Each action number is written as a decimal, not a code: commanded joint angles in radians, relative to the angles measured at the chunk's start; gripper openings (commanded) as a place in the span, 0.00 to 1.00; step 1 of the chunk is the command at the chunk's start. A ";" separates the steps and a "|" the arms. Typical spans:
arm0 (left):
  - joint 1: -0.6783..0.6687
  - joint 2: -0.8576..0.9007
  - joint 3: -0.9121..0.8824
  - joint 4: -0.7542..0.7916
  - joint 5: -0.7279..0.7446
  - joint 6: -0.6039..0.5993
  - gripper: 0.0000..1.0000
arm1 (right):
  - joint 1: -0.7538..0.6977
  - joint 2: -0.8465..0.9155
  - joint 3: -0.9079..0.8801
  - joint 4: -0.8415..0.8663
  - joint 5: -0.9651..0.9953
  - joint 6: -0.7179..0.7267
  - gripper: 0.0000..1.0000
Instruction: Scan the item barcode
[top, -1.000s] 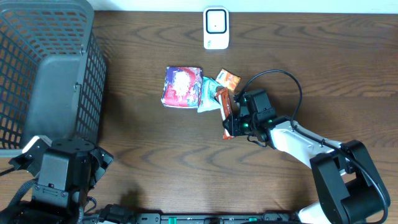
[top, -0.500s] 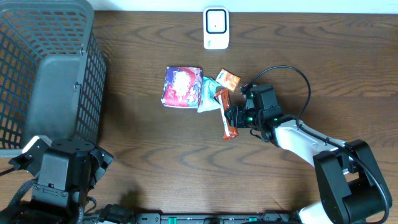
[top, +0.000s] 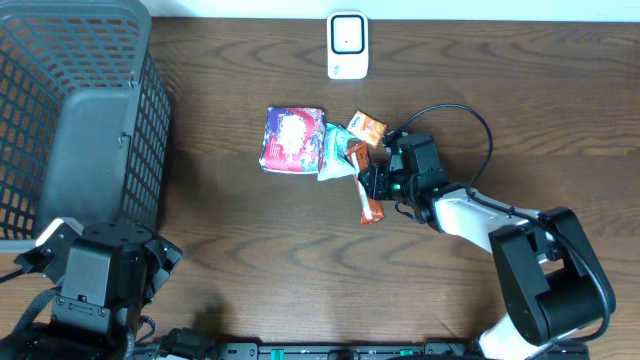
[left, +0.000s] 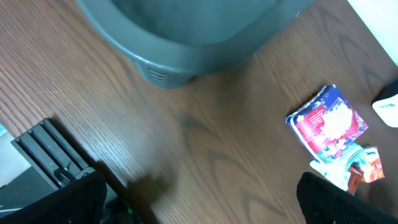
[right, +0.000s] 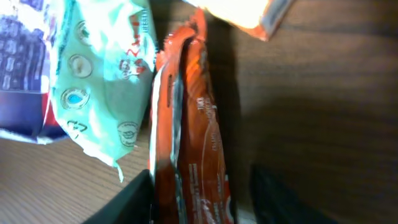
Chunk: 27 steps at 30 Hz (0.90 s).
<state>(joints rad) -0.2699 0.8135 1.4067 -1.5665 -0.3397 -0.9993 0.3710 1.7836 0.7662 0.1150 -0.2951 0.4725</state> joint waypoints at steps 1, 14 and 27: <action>0.002 0.002 -0.003 -0.003 -0.013 -0.016 0.98 | -0.006 0.043 -0.021 -0.017 -0.012 0.013 0.32; 0.002 0.002 -0.003 -0.003 -0.013 -0.016 0.98 | -0.006 0.030 -0.009 0.030 -0.168 -0.073 0.01; 0.002 0.002 -0.003 -0.003 -0.013 -0.016 0.98 | -0.033 -0.250 0.168 -0.504 0.644 -0.137 0.01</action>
<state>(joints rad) -0.2699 0.8135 1.4067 -1.5665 -0.3397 -0.9993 0.3336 1.5959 0.8848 -0.3218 -0.0631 0.3607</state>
